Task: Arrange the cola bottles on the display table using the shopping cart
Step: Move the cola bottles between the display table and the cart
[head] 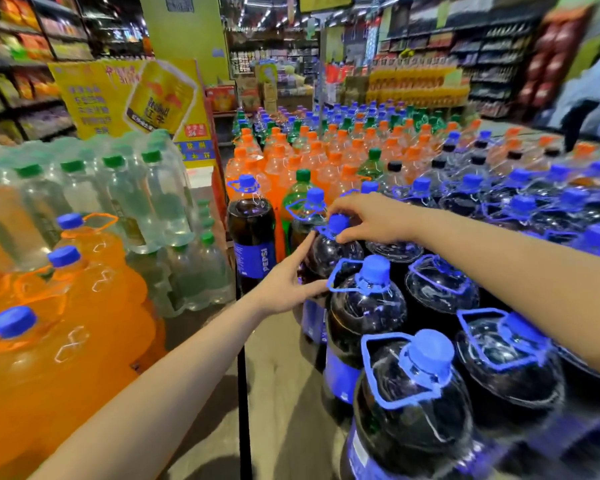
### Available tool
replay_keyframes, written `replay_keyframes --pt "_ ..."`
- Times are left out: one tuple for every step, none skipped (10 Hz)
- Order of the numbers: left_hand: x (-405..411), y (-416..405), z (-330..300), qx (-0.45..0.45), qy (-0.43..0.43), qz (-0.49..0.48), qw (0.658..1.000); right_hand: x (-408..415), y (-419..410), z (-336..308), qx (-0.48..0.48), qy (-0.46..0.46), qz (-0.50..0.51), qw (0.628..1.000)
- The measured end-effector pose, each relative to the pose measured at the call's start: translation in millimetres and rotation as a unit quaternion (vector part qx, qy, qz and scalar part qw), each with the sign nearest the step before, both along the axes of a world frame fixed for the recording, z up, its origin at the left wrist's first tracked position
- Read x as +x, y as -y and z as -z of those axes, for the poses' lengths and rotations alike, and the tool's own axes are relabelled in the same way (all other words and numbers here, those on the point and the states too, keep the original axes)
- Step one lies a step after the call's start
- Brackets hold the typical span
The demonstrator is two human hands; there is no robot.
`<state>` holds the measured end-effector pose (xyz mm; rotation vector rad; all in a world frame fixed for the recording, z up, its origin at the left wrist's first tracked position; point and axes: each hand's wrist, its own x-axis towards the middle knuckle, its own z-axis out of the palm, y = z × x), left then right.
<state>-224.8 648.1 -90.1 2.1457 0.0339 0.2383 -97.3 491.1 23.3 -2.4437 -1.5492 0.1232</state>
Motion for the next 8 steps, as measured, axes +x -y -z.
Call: replay_keyframes --pt "-2 3 0 -0.002 0.011 -0.011 1.000 -3 -1 4 0.007 0.007 0.013 1.000" --pt "-1 4 1 -0.006 0.018 -0.022 1.000 -3 -4 6 0.021 -0.002 0.033 0.999" --pt "-3 7 2 -0.001 0.014 -0.039 0.999 -7 -1 12 0.047 -0.036 0.056 0.997" --pt "-2 8 1 0.033 0.012 -0.034 0.999 -14 4 18 0.048 -0.042 0.068 0.996" --pt "-7 12 -7 0.094 0.030 -0.048 0.994 -17 15 20 0.030 -0.058 0.064 0.996" --pt "-17 19 -21 0.149 0.005 -0.074 0.986 -25 38 11 -0.014 -0.049 0.075 0.996" --pt "-21 27 -34 0.176 -0.016 -0.085 0.981 -30 66 0 -0.044 -0.044 0.077 0.995" --pt "-23 32 -45 0.163 -0.019 -0.101 0.981 -34 86 -4 -0.043 -0.022 0.067 0.997"
